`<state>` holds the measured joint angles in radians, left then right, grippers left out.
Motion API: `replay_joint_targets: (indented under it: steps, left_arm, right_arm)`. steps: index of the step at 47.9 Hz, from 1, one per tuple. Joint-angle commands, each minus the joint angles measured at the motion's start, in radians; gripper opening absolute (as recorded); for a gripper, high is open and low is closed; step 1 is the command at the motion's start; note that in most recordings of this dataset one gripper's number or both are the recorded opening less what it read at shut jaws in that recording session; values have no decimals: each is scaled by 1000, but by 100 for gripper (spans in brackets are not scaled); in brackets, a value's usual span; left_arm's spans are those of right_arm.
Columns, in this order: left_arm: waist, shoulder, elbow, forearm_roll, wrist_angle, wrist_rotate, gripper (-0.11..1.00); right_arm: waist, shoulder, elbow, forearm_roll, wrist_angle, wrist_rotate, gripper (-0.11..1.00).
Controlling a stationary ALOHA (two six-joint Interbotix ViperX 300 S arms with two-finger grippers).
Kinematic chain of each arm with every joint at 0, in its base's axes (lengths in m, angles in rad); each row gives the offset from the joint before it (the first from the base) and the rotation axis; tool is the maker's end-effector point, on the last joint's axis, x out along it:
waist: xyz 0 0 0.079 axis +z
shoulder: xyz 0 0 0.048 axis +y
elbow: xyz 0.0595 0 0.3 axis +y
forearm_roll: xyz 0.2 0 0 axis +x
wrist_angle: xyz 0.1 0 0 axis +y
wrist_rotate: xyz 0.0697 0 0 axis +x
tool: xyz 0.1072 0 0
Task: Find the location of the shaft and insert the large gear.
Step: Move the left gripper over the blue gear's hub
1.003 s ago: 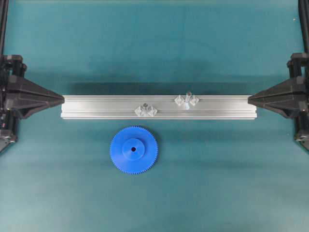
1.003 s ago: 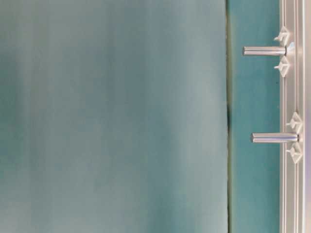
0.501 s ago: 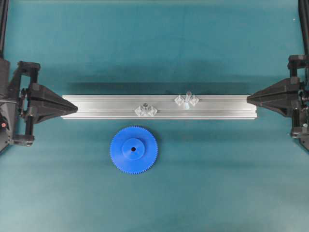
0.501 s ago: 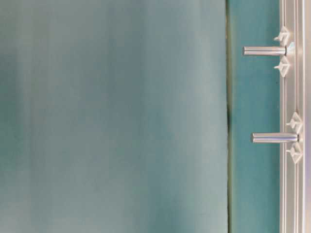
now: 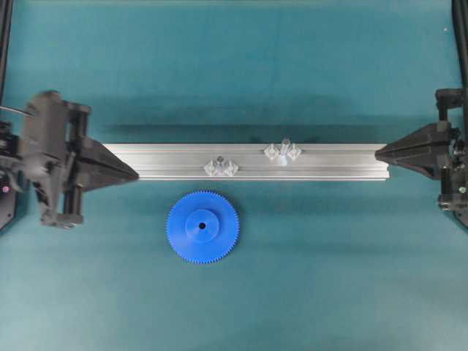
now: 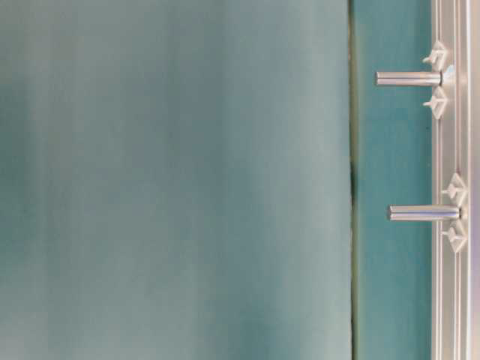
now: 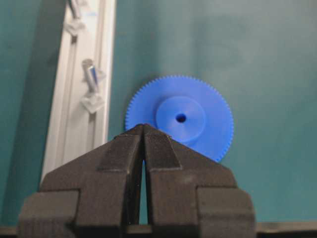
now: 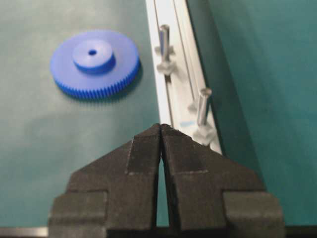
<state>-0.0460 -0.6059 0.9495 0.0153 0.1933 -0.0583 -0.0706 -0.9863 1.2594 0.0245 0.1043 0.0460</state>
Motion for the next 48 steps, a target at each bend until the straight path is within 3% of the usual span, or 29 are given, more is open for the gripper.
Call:
replay_joint_targets:
  steps: [1,48]
  left_arm:
    - [-20,37,-52,3,29,2,0]
    - [-64,422,-344,2,314,-12,0]
  right_arm:
    - [-3,12,-9,0,18,11,3]
    - [-3,28,11,0,40,11,3]
